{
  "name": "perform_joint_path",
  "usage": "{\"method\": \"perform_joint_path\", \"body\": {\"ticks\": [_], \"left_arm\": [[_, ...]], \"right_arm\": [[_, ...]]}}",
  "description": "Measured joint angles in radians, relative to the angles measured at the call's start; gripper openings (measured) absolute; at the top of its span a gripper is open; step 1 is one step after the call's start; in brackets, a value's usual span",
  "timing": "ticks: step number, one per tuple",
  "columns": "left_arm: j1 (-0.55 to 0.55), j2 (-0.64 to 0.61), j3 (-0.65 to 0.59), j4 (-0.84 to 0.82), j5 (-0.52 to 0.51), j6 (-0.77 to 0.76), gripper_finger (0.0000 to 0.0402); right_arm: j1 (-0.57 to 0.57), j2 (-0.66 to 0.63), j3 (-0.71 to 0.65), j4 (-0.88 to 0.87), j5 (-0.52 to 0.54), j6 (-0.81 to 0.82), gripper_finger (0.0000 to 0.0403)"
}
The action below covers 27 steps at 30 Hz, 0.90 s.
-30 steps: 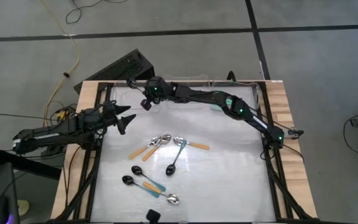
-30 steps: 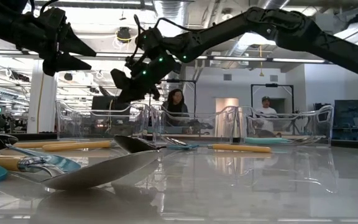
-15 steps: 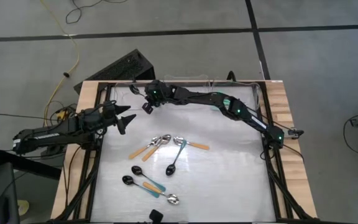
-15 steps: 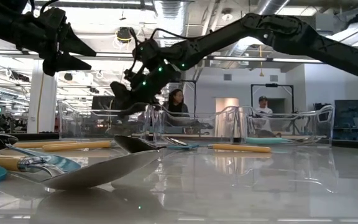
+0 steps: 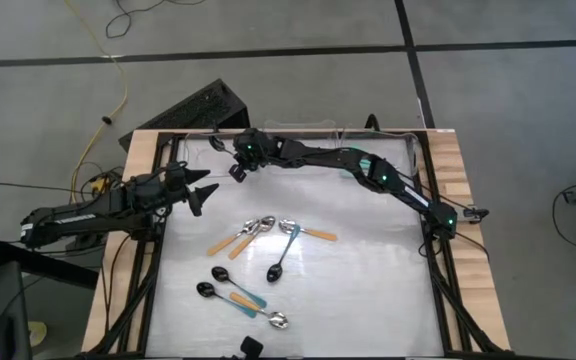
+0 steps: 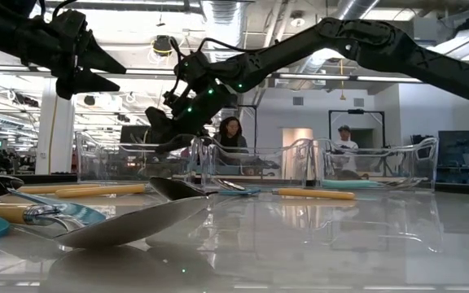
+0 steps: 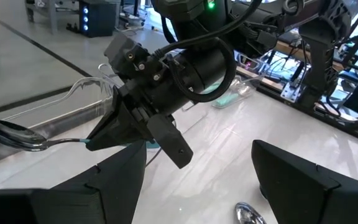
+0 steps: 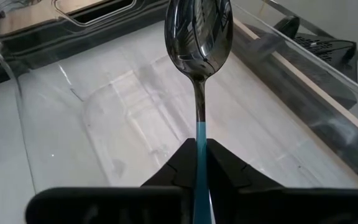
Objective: Sort silverware by color (type)
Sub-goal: Put the top center blue spoon into the top left transparent bin, then put the center blue spoon into the top left transparent bin
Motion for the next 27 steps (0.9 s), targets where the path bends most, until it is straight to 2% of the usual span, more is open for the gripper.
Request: {"method": "perform_joint_path", "body": {"ticks": [19, 27], "left_arm": [[0.000, 0.000, 0.000, 0.000, 0.000, 0.015, 0.0277], [0.000, 0.000, 0.000, 0.000, 0.000, 0.015, 0.0277]], "right_arm": [[0.001, 0.000, 0.000, -0.003, 0.001, -0.026, 0.0067], [0.001, 0.000, 0.000, -0.003, 0.001, -0.028, 0.0104]]}}
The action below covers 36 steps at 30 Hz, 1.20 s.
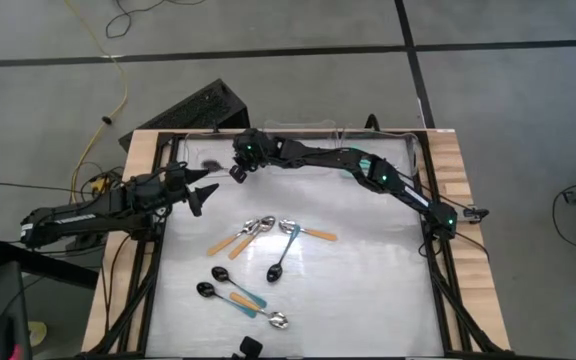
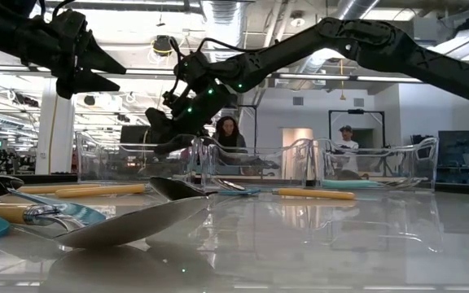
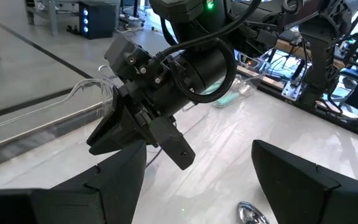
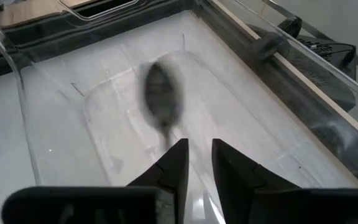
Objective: Sort silverware by color (type)
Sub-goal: Put the center blue spoon into the top left transparent bin
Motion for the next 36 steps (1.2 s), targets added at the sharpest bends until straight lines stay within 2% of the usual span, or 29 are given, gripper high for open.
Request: {"method": "perform_joint_path", "body": {"ticks": [7, 14, 18, 22, 25, 31, 33, 36], "left_arm": [[0.000, 0.000, 0.000, 0.000, 0.000, 0.000, 0.0277], [0.000, 0.000, 0.000, -0.001, 0.000, 0.000, 0.0277], [0.000, 0.000, 0.000, -0.001, 0.000, -0.001, 0.0277], [0.000, 0.000, 0.000, -0.001, 0.000, -0.003, 0.0277], [0.000, 0.000, 0.000, -0.001, 0.001, -0.001, 0.0277], [0.000, 0.000, 0.000, -0.002, 0.002, -0.001, 0.0277], [0.000, 0.000, 0.000, -0.002, 0.002, -0.001, 0.0277], [0.000, 0.000, 0.000, -0.001, 0.001, -0.001, 0.0277]], "right_arm": [[-0.001, -0.011, -0.003, 0.056, 0.003, -0.039, 0.0119], [0.002, -0.113, -0.001, 0.066, 0.003, -0.068, 0.0120], [0.026, -0.202, -0.002, -0.112, 0.000, -0.095, 0.0120], [0.087, -0.288, 0.001, -0.392, -0.003, -0.179, 0.0120], [0.150, -0.323, 0.000, -0.615, -0.003, -0.236, 0.0120], [0.329, -0.359, 0.000, -0.988, -0.034, -0.459, 0.0120], [0.386, -0.359, 0.000, -1.068, -0.052, -0.486, 0.0120], [0.457, -0.348, 0.000, -1.072, -0.074, -0.501, 0.0120]]}}
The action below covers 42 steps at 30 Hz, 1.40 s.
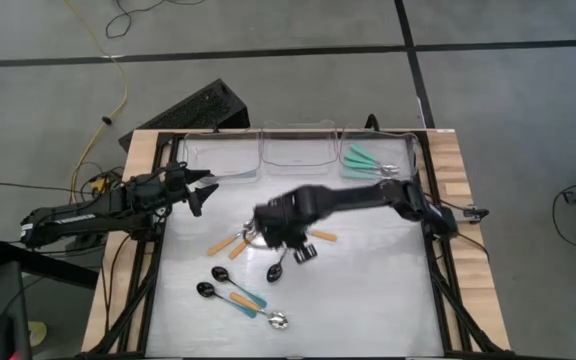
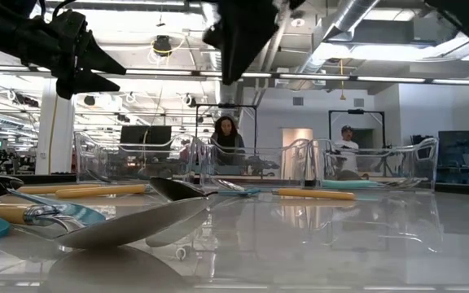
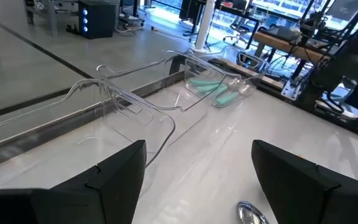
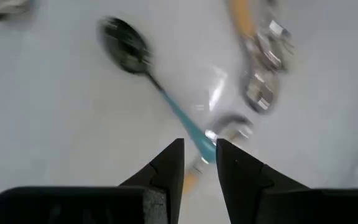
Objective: Sort silverware by color (type)
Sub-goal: Put the center blue spoon into the top left transparent bin
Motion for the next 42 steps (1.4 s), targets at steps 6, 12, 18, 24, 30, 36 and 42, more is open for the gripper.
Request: {"method": "perform_joint_path", "body": {"ticks": [6, 12, 18, 24, 30, 36, 42], "left_arm": [[0.000, 0.000, 0.000, 0.000, 0.000, 0.000, 0.0277], [0.000, 0.000, 0.000, 0.000, -0.001, -0.011, 0.0277], [0.000, 0.000, 0.000, 0.000, -0.001, -0.002, 0.0277], [0.000, 0.000, 0.000, 0.000, -0.002, 0.001, 0.0277], [0.000, 0.000, 0.000, 0.001, -0.003, 0.001, 0.0277], [0.000, 0.000, 0.000, 0.000, -0.018, 0.001, 0.0277], [0.000, 0.000, 0.000, -0.001, -0.018, 0.001, 0.0277]], "right_arm": [[0.064, 0.018, 0.001, 0.034, -0.007, -0.067, 0.0120], [0.063, 0.019, 0.001, 0.069, -0.035, -0.127, 0.0133], [0.046, 0.017, -0.098, 0.120, -0.055, -0.141, 0.0197], [0.024, 0.021, -0.277, 0.196, -0.018, -0.175, 0.0238], [0.019, 0.020, -0.346, 0.328, -0.001, -0.203, 0.0240], [0.017, 0.021, -0.363, 0.447, -0.009, -0.248, 0.0240], [0.005, 0.020, -0.376, 0.482, -0.077, -0.250, 0.0240]]}}
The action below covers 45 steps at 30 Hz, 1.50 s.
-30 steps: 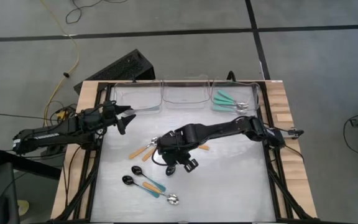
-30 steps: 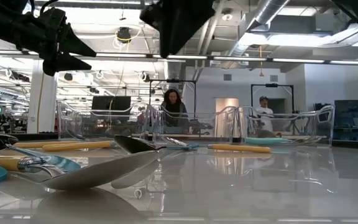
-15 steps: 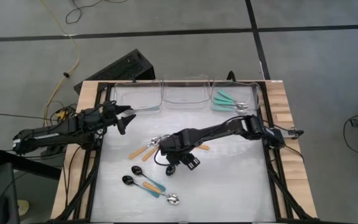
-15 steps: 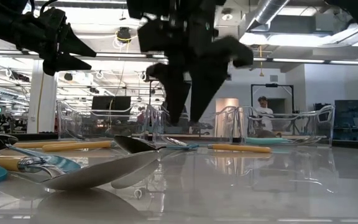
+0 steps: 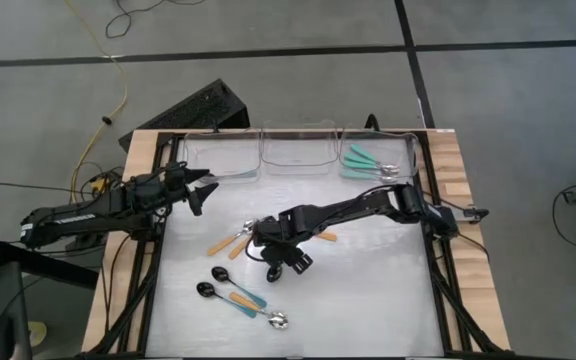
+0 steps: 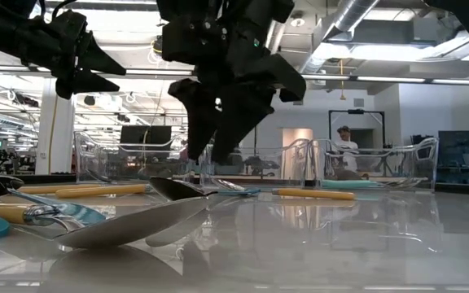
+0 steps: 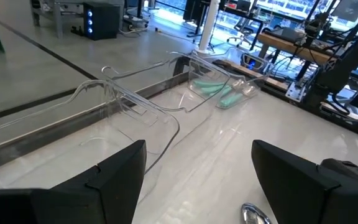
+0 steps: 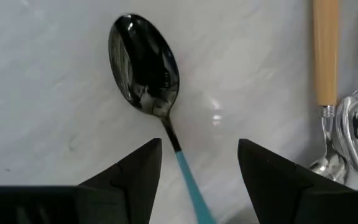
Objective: Sort silverware by color (type)
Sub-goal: Put the center blue spoon into the top left transparent bin
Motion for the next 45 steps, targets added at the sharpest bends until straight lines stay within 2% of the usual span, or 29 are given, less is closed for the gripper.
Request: {"method": "perform_joint_path", "body": {"ticks": [8, 19, 29, 38, 41, 45], "left_arm": [[0.000, 0.000, 0.000, -0.001, 0.000, 0.000, 0.0277], [0.000, 0.000, 0.000, 0.000, -0.002, -0.002, 0.0277], [0.000, 0.000, 0.000, 0.000, -0.003, -0.005, 0.0277], [0.000, 0.000, 0.000, 0.000, -0.003, 0.000, 0.0277], [0.000, 0.000, 0.000, 0.000, -0.003, 0.000, 0.0277], [0.000, 0.000, 0.000, 0.000, -0.003, 0.000, 0.0277]], "right_arm": [[0.000, 0.001, -0.116, 0.085, -0.001, 0.002, 0.0240], [-0.008, 0.000, -0.157, 0.147, 0.018, 0.012, 0.0233], [-0.014, 0.000, -0.158, 0.145, -0.012, 0.005, 0.0149], [-0.020, 0.000, -0.158, 0.146, -0.012, 0.004, 0.0051], [-0.020, 0.000, -0.158, 0.145, -0.012, 0.017, 0.0032], [-0.020, 0.000, -0.158, 0.146, -0.011, 0.054, 0.0030]]}}
